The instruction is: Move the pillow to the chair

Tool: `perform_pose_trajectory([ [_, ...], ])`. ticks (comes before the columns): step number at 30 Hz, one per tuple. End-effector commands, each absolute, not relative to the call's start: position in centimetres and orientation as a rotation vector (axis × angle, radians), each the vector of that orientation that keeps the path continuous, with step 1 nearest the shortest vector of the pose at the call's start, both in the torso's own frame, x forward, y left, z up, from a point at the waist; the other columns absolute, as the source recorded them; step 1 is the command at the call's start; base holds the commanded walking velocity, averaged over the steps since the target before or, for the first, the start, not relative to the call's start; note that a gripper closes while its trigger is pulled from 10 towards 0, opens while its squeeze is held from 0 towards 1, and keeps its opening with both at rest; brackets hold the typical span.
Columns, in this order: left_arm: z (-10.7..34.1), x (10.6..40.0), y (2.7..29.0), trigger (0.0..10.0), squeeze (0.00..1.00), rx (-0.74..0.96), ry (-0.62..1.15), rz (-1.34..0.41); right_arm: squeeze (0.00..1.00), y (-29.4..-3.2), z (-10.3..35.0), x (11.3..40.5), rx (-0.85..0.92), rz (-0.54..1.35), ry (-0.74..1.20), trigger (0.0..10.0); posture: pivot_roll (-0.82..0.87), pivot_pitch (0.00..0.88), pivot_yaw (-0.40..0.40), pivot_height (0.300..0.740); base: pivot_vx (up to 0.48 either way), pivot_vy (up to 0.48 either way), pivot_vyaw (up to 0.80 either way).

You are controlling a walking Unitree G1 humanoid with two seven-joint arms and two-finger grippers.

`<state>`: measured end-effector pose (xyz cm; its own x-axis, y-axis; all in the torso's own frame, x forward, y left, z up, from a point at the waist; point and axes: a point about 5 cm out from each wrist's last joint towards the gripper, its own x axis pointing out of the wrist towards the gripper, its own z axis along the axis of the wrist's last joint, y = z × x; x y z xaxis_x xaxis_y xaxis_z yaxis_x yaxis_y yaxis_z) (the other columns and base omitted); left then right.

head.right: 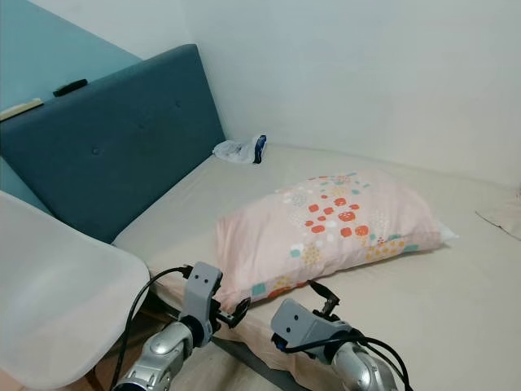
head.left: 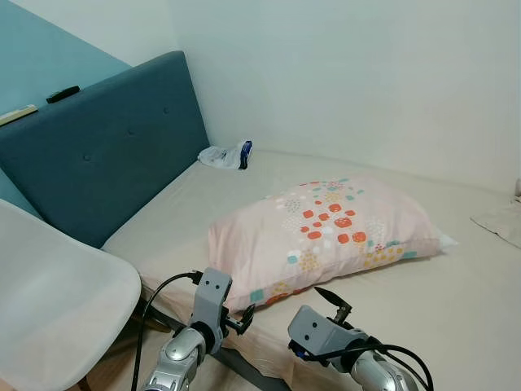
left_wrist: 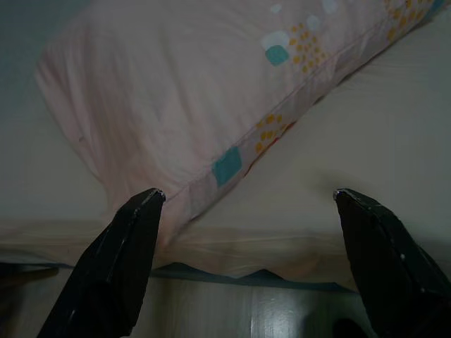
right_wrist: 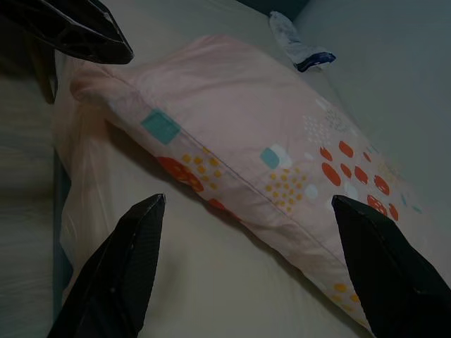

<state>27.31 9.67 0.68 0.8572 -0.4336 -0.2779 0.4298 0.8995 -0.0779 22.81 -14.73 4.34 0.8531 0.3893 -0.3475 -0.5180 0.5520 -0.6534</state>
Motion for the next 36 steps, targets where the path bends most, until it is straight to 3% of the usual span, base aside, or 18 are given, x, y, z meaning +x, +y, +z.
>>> perform_pose_trajectory([
  [1,0.5,27.1,10.2,10.0,0.0,-0.013,0.3,-0.442,0.0,-14.1,4.7,22.7,-0.817,0.557,0.143,10.0,-0.14,0.0,0.141,0.74,0.0,0.0,0.0],
  [16,0.6,27.4,10.4,10.0,0.0,-0.002,0.298,-0.429,0.0,-14.1,4.9,22.7,-0.807,0.535,0.133,10.0,-0.13,0.0,0.14,0.74,0.0,0.0,0.0],
  [31,-0.2,26.2,10.6,10.0,0.0,0.012,0.314,-0.392,0.0,-13.9,4.7,20.5,-0.764,0.525,0.155,10.0,-0.15,0.036,0.105,0.74,0.0,0.0,0.0],
  [36,-1.4,25.4,10.4,10.0,0.0,0.017,0.378,-0.37,0.0,-13.6,4.5,19.0,-0.876,0.507,0.1,10.0,-0.16,0.033,0.086,0.74,0.0,0.0,0.0],
])
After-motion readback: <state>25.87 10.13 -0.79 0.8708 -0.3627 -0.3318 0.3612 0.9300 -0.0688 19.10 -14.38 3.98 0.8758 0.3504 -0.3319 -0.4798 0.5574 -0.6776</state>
